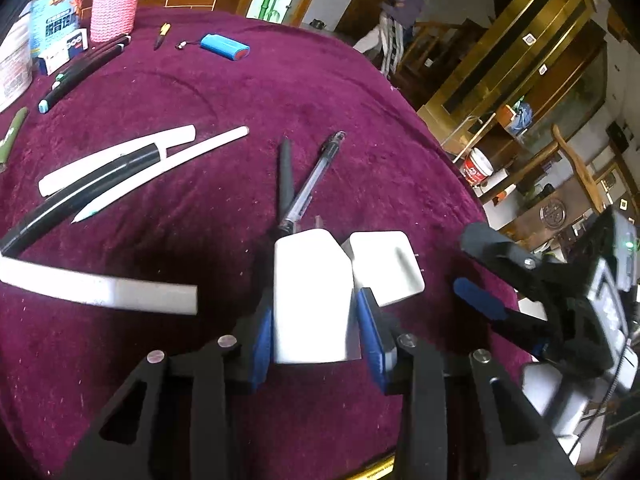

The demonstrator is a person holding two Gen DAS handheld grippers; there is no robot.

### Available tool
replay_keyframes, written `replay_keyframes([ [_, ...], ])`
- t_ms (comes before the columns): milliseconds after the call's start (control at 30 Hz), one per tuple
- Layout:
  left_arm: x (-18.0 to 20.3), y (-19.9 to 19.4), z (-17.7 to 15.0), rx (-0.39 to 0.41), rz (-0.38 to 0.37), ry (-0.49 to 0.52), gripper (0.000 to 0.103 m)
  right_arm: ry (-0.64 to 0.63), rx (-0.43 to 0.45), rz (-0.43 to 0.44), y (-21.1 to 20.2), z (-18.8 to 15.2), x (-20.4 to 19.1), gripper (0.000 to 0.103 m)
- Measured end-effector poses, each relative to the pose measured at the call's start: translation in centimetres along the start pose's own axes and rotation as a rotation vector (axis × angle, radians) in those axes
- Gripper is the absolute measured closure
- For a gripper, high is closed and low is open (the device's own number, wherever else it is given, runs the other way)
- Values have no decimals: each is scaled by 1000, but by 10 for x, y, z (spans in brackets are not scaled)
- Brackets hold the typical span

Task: Organize rigid objects
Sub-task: 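Lift the charger with the left gripper while the right gripper grasps another white charger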

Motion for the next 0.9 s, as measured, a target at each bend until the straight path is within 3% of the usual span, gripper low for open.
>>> replay_keyframes([
  [267,-12,-37,-33,41,-50,-20,77,-73,-17,-36,8,-3,-10,1],
  [733,-46,-114,-93,164,-101,-56,77,-265,-45,-165,26,-18,-34,1],
  [900,-69,-153,-119,223,-65,-71,77,-333,-68,-292,37,-23,-43,1],
])
Point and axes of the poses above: each gripper's, at about its wrist camera, not at the fingertips, and y roughly the way its jaws point, x to its right, z to its top, the point moved 6 cm from there along y, roughly the way its jaws point, and after that the axes turned 10 degrees about -x, right-handed, at the moved point
